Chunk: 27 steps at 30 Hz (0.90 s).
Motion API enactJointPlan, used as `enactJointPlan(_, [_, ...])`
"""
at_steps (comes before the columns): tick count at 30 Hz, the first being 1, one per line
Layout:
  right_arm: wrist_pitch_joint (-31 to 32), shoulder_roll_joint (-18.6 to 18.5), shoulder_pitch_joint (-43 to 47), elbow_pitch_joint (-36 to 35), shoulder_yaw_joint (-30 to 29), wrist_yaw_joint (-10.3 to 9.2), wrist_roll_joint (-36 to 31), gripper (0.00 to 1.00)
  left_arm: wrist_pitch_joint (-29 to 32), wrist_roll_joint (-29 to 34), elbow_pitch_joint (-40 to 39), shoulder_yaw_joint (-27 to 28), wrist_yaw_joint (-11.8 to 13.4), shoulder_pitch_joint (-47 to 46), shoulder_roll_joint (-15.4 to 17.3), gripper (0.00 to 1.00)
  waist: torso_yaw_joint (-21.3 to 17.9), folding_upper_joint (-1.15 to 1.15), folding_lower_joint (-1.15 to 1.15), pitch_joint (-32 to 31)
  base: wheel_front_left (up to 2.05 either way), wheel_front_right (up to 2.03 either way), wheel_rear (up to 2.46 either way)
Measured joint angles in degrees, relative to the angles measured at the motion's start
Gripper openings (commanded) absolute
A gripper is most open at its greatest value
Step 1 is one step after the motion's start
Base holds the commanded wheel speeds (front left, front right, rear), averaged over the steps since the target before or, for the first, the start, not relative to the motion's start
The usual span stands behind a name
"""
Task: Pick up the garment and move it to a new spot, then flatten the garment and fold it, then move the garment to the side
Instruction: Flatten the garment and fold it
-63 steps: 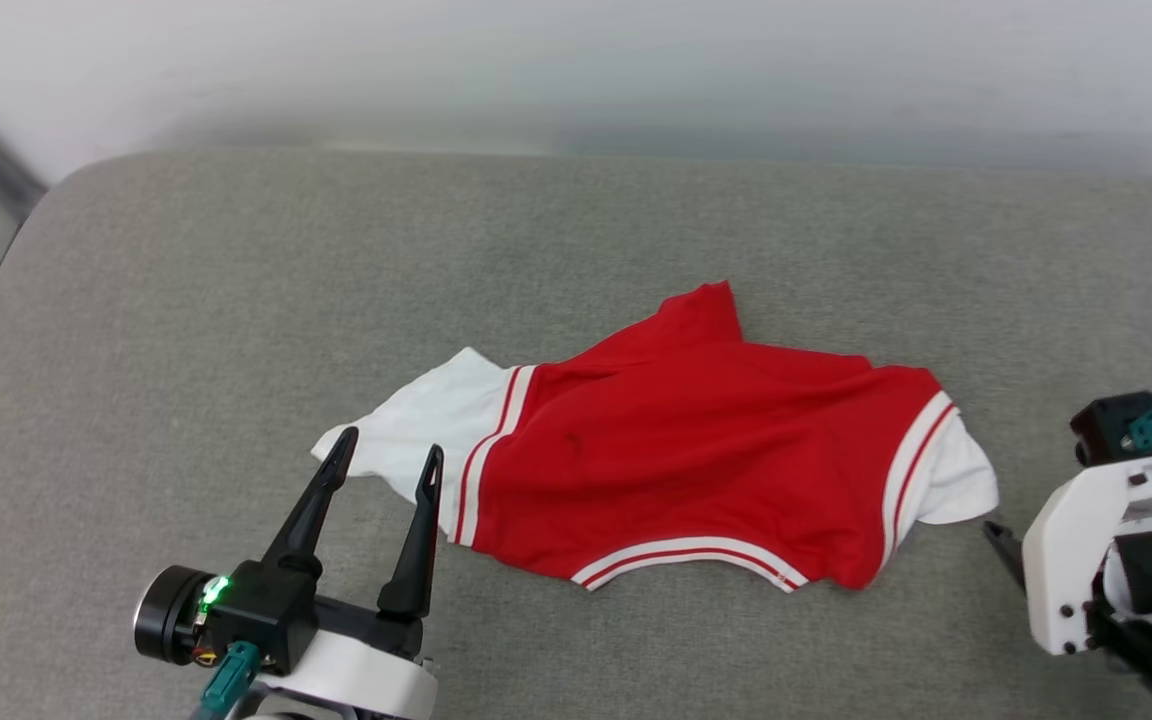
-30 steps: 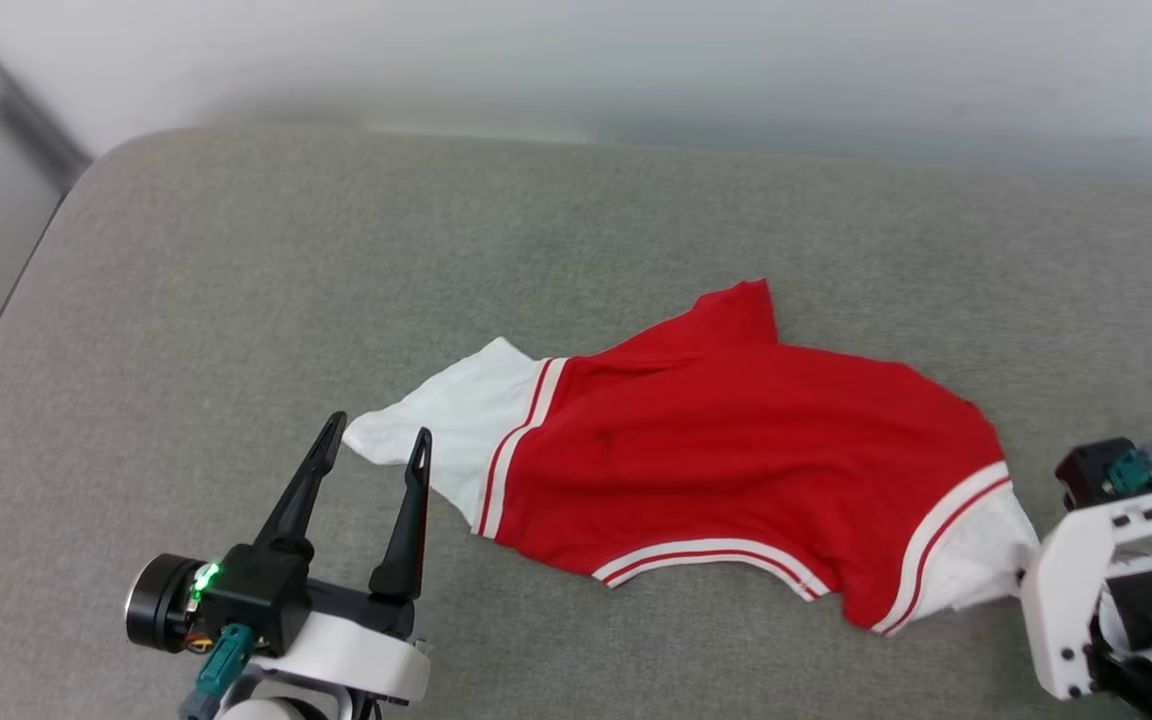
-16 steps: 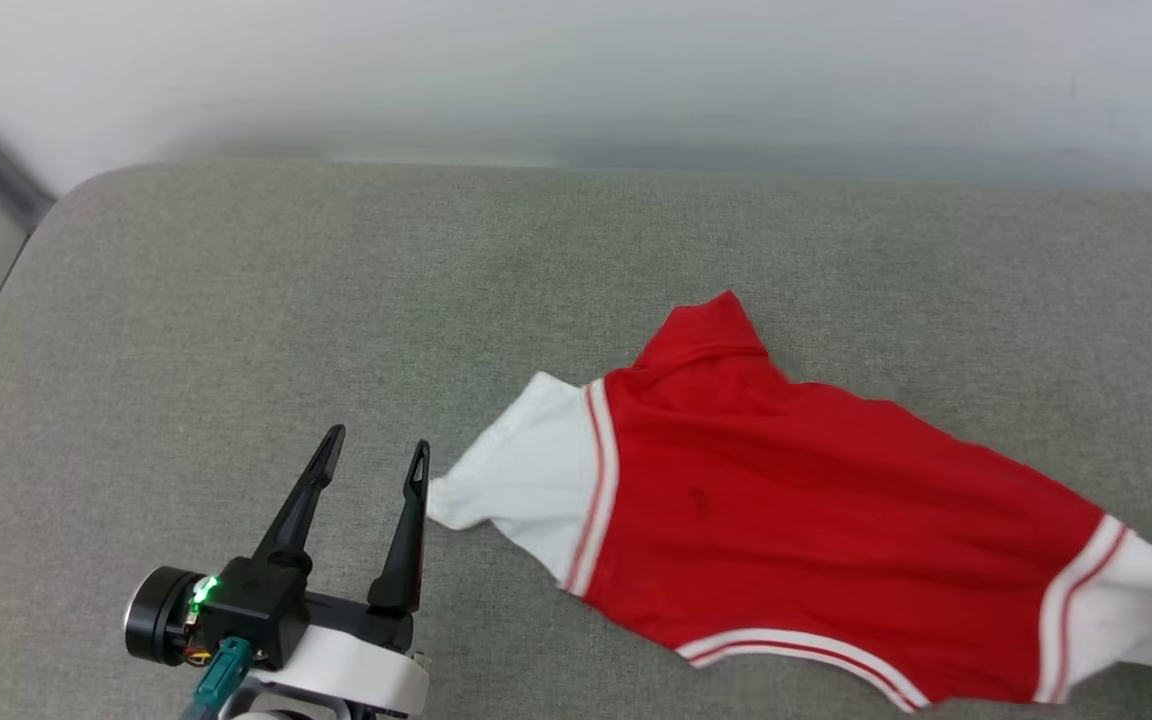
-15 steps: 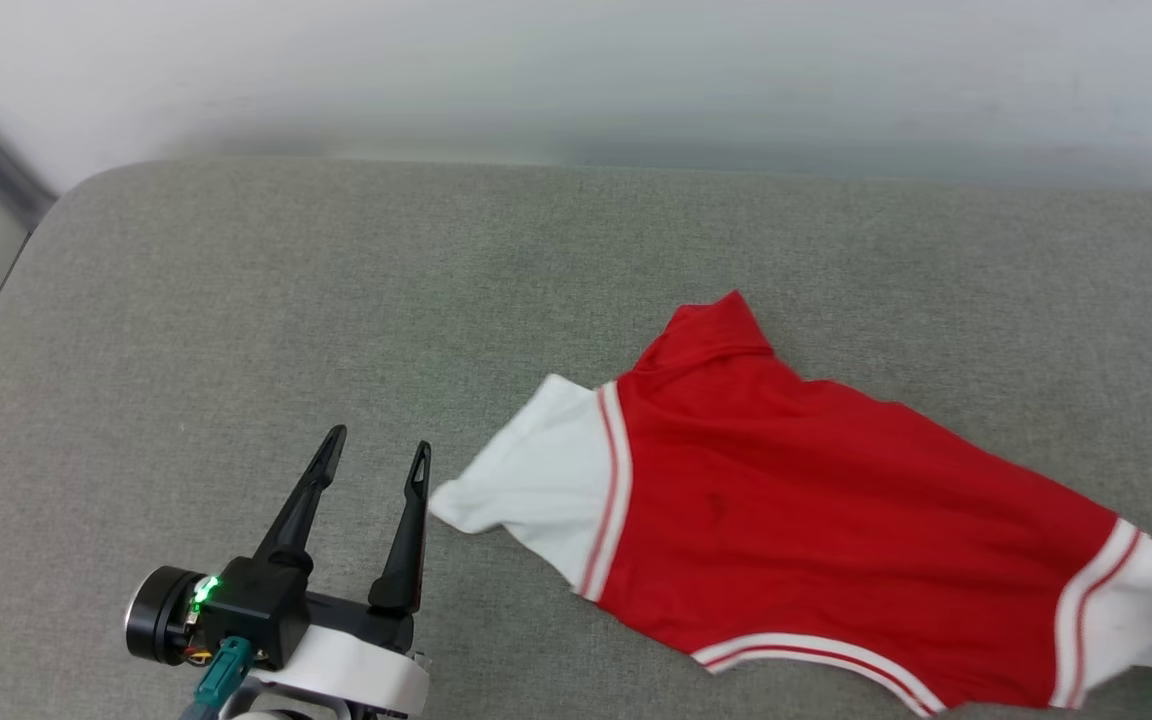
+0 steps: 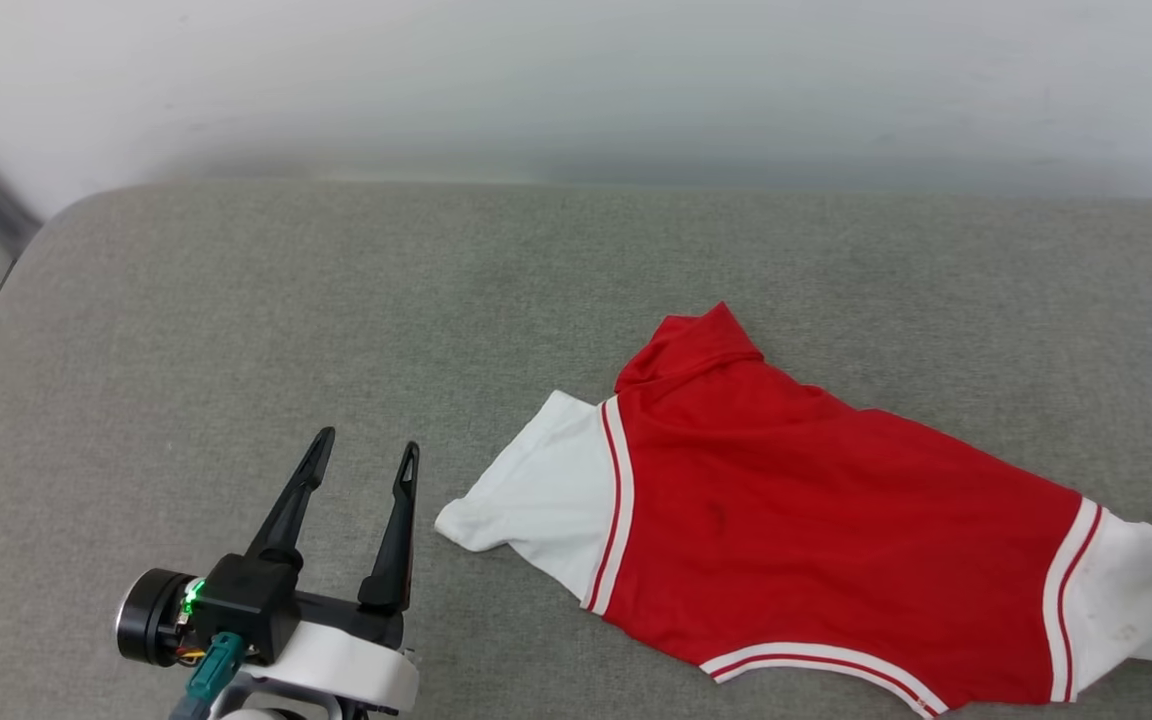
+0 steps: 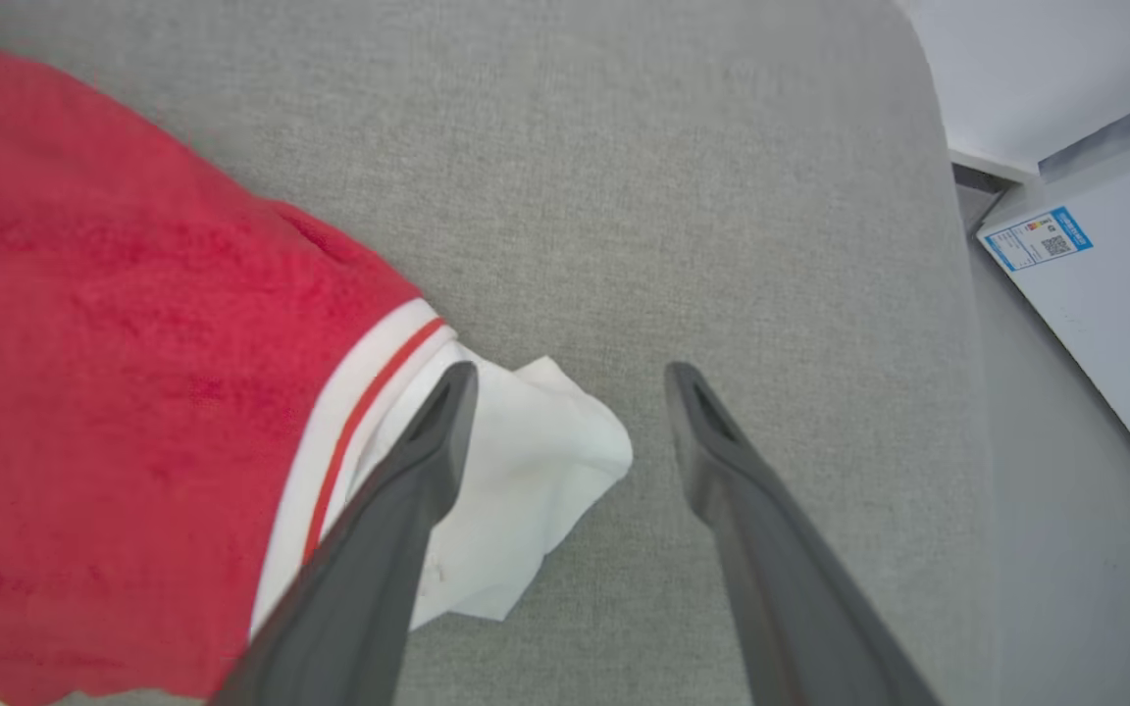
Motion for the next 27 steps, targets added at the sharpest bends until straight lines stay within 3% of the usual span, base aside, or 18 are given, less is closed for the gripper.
enactJointPlan(6, [-10.51,4.44,-0.27,-5.06,-1.68,-0.01,0.87,1.00,0.00,-0.11,-0.21,0.57,-0.26,0.54,-0.02,1.00,-1.56,0.00,0.00,-1.60,0.00,0.00,0.00])
enactJointPlan(16, [-24.03,15.95,5.95,-14.92,-5.36,-0.01,1.94,1.00,0.47,-2.38,-0.63,1.26,-0.98,1.97,-0.11,1.00,-4.03,0.00,-0.01,-2.66,0.00,0.00,0.00])
enactJointPlan(22, [-25.52,19.04,8.29,-18.16,-6.52,-0.01,1.92,1.00,13.49,-6.49,0.19,-2.36,-2.27,0.65,2.82,1.00,-5.14,0.00,-0.01,-0.91,0.00,0.00,0.00])
enactJointPlan(27, [-25.47,18.76,9.29,-18.73,-6.44,-0.01,1.32,1.00,28.07,-8.38,2.04,-2.94,-1.91,-2.81,5.42,1.00,-6.13,0.00,-0.01,1.27,0.00,0.00,0.00])
